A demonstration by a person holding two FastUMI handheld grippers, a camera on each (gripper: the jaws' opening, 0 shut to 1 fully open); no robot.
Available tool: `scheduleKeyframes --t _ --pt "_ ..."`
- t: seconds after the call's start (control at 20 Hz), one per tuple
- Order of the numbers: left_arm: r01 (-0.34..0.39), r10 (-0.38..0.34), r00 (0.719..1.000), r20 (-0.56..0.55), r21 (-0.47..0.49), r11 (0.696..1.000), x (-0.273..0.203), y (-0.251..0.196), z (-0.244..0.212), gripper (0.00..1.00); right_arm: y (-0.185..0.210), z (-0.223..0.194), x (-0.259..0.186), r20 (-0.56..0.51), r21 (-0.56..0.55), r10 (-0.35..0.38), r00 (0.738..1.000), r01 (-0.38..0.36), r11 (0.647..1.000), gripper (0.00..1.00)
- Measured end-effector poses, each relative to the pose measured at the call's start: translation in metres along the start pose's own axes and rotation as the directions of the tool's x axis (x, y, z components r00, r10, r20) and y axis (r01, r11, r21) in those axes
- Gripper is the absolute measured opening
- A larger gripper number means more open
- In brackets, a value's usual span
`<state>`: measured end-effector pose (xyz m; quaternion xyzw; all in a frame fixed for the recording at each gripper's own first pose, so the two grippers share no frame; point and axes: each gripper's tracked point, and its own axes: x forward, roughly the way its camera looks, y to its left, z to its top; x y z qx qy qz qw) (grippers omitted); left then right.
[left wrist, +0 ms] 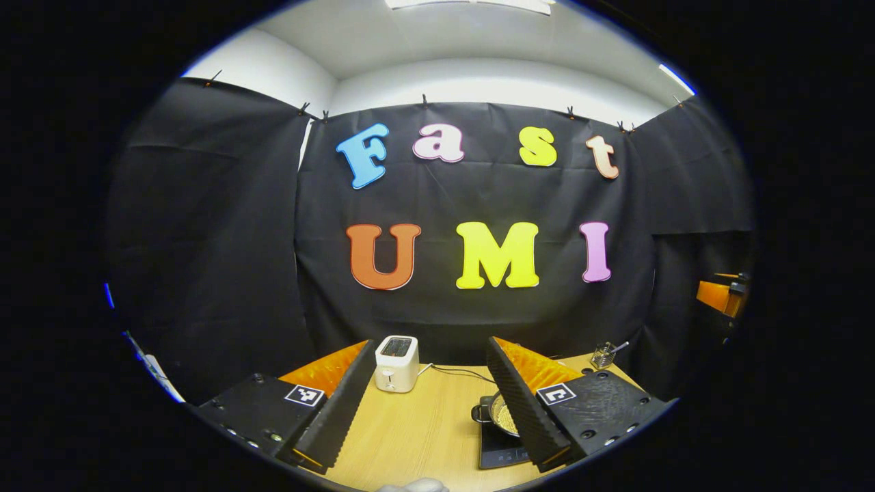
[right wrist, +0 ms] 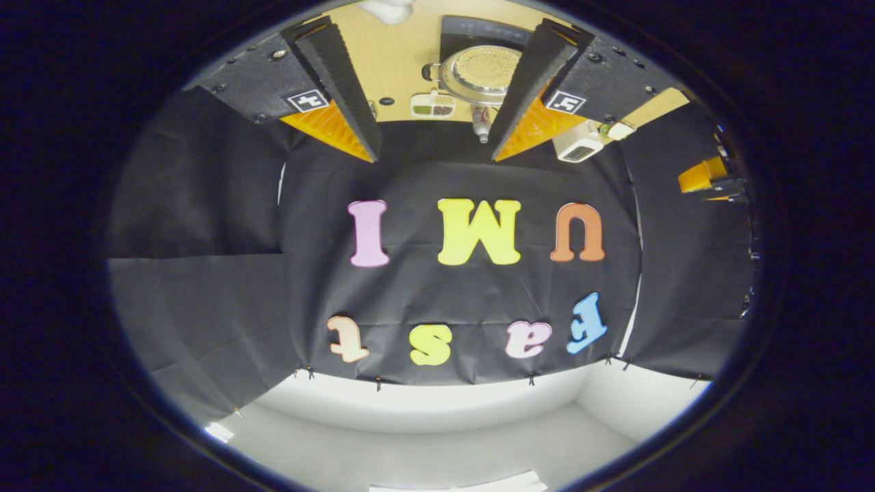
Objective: First push the handle of the pot to place it horizontally, then grasp the pot with both hands and set it on the induction cooktop.
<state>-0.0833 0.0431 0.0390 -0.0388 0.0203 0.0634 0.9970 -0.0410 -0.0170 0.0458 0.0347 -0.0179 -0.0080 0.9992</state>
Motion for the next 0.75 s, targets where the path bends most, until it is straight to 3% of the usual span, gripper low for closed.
scheduleKeyframes --t 0.2,0.75 --pt "-0.023 0.023 1.0 0.005 -0.002 1.0 -0.012 0.008 -0.01 0.97 -0.011 -0.015 -0.009 -0.013 0.014 -0.036 0.999 0.037 0.999 1.0" --pt "0.051 -0.051 0.999 0.015 0.007 0.999 -0.01 -0.01 -0.009 0.97 -0.011 -0.014 -0.01 -0.002 0.014 -0.066 0.998 0.066 0.998 1.0"
